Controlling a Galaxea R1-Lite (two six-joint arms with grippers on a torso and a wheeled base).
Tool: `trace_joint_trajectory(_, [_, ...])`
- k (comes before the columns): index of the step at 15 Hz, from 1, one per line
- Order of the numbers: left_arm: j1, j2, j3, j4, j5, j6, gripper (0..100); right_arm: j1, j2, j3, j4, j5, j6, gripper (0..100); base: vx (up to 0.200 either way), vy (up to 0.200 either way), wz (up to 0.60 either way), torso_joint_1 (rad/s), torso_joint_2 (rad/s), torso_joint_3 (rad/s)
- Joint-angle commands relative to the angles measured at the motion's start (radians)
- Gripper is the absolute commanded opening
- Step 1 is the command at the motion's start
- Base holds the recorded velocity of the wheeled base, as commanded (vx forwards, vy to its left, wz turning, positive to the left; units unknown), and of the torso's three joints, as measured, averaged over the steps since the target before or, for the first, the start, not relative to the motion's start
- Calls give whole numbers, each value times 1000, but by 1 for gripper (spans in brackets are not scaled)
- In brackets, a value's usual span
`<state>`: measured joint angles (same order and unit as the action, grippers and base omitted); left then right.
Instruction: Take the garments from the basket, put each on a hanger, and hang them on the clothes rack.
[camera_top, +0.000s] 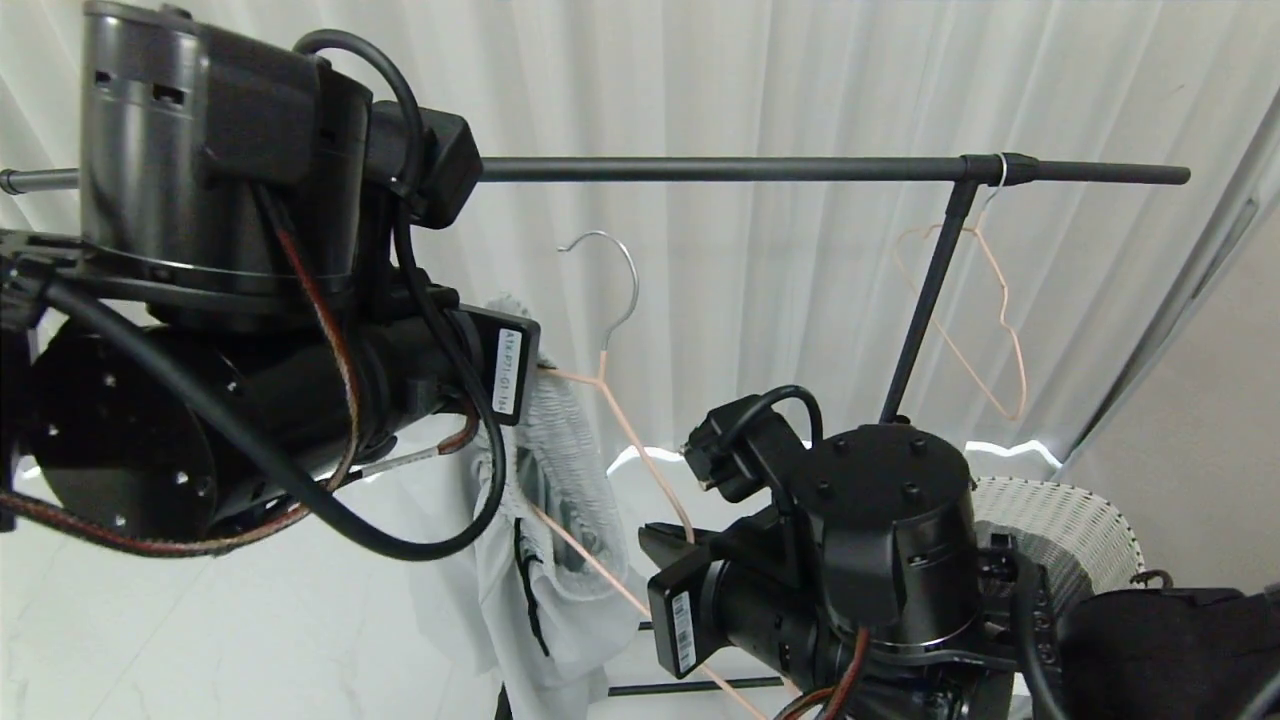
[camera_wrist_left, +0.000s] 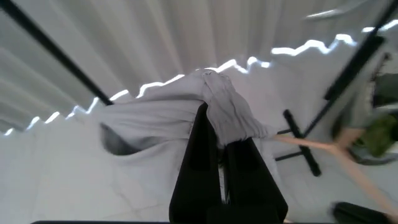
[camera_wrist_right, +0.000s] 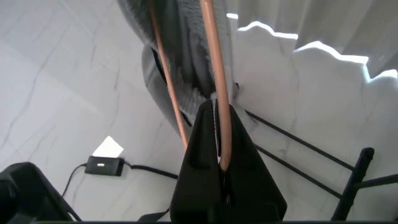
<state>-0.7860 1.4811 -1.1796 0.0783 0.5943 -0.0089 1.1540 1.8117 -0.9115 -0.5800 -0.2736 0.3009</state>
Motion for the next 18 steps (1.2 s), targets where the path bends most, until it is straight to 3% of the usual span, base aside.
trace_joint_trajectory(1, [-85,-19,0,-2,-1,-23,0,10,26,0,-21,-9,0,0,0,0,0,0,0,0])
trace_joint_trajectory(6, [-113,-44,9,1,1,-32,0,12,-23,40,-107,-127,-5,0,0,0,0,0,0,0])
trace_joint_trajectory(13, [-196,-59,12,-5,1,-34,0,16,-100,92,-202,-167,-39,0,0,0,0,0,0,0])
trace_joint_trajectory(17, [-202,-59,29,-3,1,-31,0,41,-121,141,-241,-167,-60,0,0,0,0,0,0,0])
trace_joint_trajectory(18, [-202,-59,31,-3,1,-32,100,47,-127,149,-242,-167,-63,0,0,0,0,0,0,0])
